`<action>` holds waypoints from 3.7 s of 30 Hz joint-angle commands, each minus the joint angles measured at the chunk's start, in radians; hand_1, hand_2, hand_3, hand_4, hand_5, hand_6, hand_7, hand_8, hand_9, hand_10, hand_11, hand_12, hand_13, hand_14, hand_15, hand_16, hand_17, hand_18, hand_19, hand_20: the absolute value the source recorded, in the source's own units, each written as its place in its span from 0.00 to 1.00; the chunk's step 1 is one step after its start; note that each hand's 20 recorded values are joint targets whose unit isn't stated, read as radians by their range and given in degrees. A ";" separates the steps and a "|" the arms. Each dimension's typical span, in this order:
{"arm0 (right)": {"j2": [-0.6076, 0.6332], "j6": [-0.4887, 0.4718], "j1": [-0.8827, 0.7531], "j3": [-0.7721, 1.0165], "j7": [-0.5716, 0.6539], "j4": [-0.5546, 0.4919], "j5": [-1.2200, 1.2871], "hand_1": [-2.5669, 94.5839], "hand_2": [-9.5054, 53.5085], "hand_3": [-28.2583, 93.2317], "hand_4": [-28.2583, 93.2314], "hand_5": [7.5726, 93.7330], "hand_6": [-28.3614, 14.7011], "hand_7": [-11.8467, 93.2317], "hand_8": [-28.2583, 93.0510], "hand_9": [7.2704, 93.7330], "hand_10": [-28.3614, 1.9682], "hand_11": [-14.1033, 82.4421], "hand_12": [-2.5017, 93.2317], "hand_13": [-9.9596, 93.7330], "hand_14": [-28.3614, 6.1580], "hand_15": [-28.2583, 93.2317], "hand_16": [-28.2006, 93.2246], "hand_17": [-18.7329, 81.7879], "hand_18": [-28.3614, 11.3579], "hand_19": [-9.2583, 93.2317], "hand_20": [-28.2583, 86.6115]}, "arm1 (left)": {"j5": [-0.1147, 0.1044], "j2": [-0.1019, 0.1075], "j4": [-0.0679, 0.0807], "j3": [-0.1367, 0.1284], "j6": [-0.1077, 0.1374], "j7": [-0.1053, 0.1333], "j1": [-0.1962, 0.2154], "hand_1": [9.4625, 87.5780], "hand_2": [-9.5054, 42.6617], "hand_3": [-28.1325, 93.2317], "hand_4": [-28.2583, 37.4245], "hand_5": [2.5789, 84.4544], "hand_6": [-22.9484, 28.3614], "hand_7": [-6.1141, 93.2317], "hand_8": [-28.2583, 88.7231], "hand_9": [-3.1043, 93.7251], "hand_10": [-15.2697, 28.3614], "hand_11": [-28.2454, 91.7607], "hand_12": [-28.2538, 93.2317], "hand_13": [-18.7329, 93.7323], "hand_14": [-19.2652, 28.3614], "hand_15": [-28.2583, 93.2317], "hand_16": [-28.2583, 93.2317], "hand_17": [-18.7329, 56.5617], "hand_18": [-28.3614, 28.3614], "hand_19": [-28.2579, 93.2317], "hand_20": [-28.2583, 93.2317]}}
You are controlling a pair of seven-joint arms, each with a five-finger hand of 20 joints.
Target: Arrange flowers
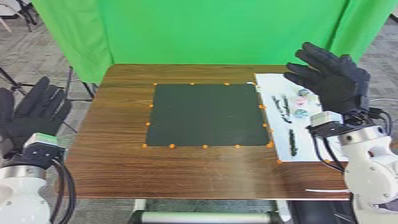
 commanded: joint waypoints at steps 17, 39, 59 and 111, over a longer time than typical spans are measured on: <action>0.007 0.003 -0.019 0.018 0.020 -0.019 -0.045 0.15 0.25 0.88 0.03 0.41 0.59 0.25 0.14 0.39 0.55 0.19 0.16 0.43 0.39 0.34 0.41 0.32 0.23 0.41 0.44 | -0.001 -0.004 -0.015 -0.005 -0.012 0.008 0.026 0.17 0.46 0.80 0.00 0.41 0.55 0.17 0.17 0.30 0.62 0.37 0.28 0.30 0.59 0.44 0.15 0.18 0.64 0.44 0.29; 0.231 0.206 -0.249 -0.087 0.617 -0.195 -1.509 0.14 0.00 0.80 0.00 0.56 0.53 0.39 0.15 0.62 0.32 0.46 0.29 0.61 0.34 0.64 0.40 0.45 0.11 0.80 0.55 | 0.005 -0.017 -0.020 -0.020 -0.013 0.003 0.047 0.17 0.46 0.80 0.00 0.42 0.56 0.18 0.17 0.31 0.63 0.38 0.29 0.30 0.60 0.44 0.14 0.18 0.64 0.44 0.29; 0.315 -0.264 -0.003 -0.280 0.847 -0.117 -1.407 0.23 0.03 0.63 0.01 0.73 0.54 0.51 0.16 0.76 0.35 0.64 0.42 0.71 0.26 0.80 0.51 0.55 0.06 0.97 0.60 | 0.000 -0.025 -0.022 -0.014 -0.008 0.007 0.055 0.16 0.47 0.79 0.00 0.43 0.57 0.19 0.17 0.32 0.64 0.39 0.29 0.31 0.61 0.45 0.14 0.18 0.64 0.44 0.29; 0.311 -0.040 -0.060 -0.366 0.807 -0.040 -1.433 0.46 0.00 0.88 0.23 0.81 0.62 0.59 0.42 0.93 0.60 0.56 0.48 0.92 0.58 0.68 0.51 0.72 0.18 1.00 0.57 | -0.012 -0.026 -0.013 0.025 -0.014 -0.019 0.025 0.17 0.46 0.81 0.00 0.44 0.58 0.20 0.17 0.32 0.64 0.39 0.30 0.31 0.61 0.46 0.14 0.18 0.64 0.44 0.29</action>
